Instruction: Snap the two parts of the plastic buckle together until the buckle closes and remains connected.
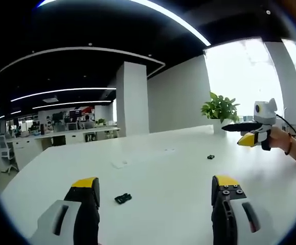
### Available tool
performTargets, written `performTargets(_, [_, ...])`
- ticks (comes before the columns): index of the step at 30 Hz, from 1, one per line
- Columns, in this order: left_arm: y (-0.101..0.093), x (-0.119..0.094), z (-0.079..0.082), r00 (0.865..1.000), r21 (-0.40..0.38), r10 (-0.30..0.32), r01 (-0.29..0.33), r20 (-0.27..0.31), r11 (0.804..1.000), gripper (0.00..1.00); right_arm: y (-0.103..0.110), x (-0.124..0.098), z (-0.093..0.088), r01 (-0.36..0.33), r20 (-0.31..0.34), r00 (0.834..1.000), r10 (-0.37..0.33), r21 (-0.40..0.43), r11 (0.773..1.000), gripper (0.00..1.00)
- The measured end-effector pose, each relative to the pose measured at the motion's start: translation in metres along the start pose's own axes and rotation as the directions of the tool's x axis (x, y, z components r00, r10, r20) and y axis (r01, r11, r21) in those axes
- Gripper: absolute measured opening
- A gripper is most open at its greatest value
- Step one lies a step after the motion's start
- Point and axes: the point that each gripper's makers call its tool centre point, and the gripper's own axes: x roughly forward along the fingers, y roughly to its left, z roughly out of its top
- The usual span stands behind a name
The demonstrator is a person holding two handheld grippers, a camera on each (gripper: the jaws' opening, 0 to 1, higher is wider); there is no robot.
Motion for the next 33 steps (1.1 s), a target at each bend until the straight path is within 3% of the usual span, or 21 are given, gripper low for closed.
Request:
performTargets(14, [0.011,0.006,0.001,1.0,0.002,0.014,-0.014,-0.01,1.0,0.92,-0.015,0.005,-0.001,0.011,-0.006,1.0,-0.011,0.021,1.0,0.89])
performTargets(33, [0.022,0.017,0.008,1.0,-0.014,0.026,-0.026,-0.001,1.0,0.92,-0.02,0.024,0.0,0.008,-0.024,1.0,-0.008,0.021,1.0,0.89])
